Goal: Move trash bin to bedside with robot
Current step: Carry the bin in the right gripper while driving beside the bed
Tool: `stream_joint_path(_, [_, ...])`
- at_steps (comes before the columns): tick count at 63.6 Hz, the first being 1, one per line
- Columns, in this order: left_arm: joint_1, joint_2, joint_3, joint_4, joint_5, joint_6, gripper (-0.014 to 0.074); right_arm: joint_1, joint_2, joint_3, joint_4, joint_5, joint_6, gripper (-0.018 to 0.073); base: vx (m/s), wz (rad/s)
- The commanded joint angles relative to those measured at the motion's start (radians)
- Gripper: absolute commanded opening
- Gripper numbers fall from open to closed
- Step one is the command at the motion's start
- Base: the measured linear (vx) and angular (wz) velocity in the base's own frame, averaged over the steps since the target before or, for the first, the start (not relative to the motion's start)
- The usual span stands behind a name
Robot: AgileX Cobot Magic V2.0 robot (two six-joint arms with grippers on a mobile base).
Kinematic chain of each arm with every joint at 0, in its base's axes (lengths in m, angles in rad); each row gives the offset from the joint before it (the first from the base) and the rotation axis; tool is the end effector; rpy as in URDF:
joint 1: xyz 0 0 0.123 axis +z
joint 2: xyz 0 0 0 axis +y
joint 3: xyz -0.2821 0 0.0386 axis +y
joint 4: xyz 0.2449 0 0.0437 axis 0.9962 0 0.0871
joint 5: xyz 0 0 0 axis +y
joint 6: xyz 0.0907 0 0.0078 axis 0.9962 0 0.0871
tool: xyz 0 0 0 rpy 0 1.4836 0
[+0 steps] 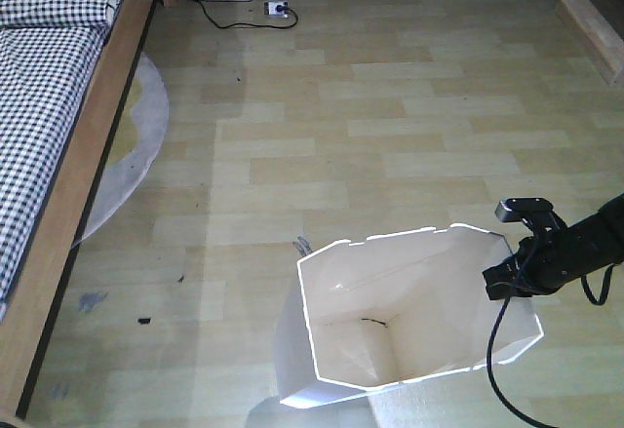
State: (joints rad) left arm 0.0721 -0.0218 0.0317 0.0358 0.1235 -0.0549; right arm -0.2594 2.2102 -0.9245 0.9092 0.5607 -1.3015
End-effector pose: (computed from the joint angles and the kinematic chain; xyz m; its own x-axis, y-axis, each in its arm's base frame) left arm 0.0532 0.0043 0.1924 -0.0445 -0.0226 -0.9988 -0.0773 0.9968 -0.0191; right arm 0.3098 -0.0426 0.0210 -0.9655 -0.1726 -0.1952 -0.2357 0.8981 0.3714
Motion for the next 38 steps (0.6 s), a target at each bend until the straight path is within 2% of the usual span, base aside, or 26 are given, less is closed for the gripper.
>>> stream_joint_path(1, [-0.003, -0.005, -0.024, -0.002, -0.073, -0.004, -0.0006, -0.004, -0.069, -0.014, 0.071, 0.164, 0.003, -0.0005, 0.37, -0.05])
stream_joint_path(38, [-0.003, -0.005, -0.024, -0.002, -0.073, -0.004, -0.0006, -0.004, -0.069, -0.014, 0.071, 0.166, 0.003, -0.0005, 0.34, 0.01])
